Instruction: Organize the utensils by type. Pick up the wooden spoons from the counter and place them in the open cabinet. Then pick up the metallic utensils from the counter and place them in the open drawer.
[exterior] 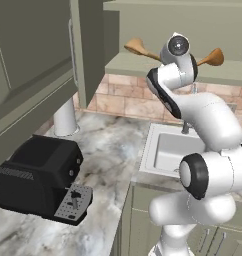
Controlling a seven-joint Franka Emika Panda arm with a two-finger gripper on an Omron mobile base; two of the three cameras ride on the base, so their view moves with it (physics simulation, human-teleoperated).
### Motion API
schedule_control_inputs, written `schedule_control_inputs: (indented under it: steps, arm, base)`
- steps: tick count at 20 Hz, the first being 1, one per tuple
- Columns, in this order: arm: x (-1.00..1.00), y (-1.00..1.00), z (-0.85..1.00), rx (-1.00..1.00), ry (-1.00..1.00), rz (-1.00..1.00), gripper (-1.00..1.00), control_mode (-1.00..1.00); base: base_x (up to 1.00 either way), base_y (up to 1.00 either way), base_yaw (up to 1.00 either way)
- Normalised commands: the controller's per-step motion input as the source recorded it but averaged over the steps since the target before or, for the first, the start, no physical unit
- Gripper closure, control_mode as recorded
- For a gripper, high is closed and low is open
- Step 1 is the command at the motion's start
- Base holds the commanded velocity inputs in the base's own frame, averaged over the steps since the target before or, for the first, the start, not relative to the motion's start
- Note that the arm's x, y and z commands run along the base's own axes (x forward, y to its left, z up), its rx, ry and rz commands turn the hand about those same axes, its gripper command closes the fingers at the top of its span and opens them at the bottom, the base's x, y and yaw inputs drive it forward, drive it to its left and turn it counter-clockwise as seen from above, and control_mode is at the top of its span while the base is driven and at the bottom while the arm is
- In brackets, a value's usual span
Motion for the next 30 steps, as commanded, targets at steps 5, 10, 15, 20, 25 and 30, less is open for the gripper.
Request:
schedule_control_inputs:
  steps: [5,10,15,20,25,30]
  arm:
    - [0.56,-0.02,-0.01,0.0,-0.08,0.0,1.0,-1.0]
    - [0.5,-0.14,-0.02,0.0,0.0,0.0,1.0,-1.0]
    - [0.47,-0.11,-0.04,0.0,-0.03,0.0,1.0,-1.0]
    - [0.5,-0.01,-0.22,0.0,-0.07,0.0,1.0,-1.0]
    - [0.5,0.0,-0.28,0.0,-0.01,0.0,1.0,-1.0]
    - [0.52,0.0,-0.31,0.0,0.0,0.0,-1.0,-1.0]
  base:
    - [0.0,0.0,0.0]
    - [0.0,0.0,0.0]
    - [0.0,0.0,0.0]
    - [0.0,0.0,0.0]
    - [0.0,0.0,0.0]
    - [0.0,0.0,0.0]
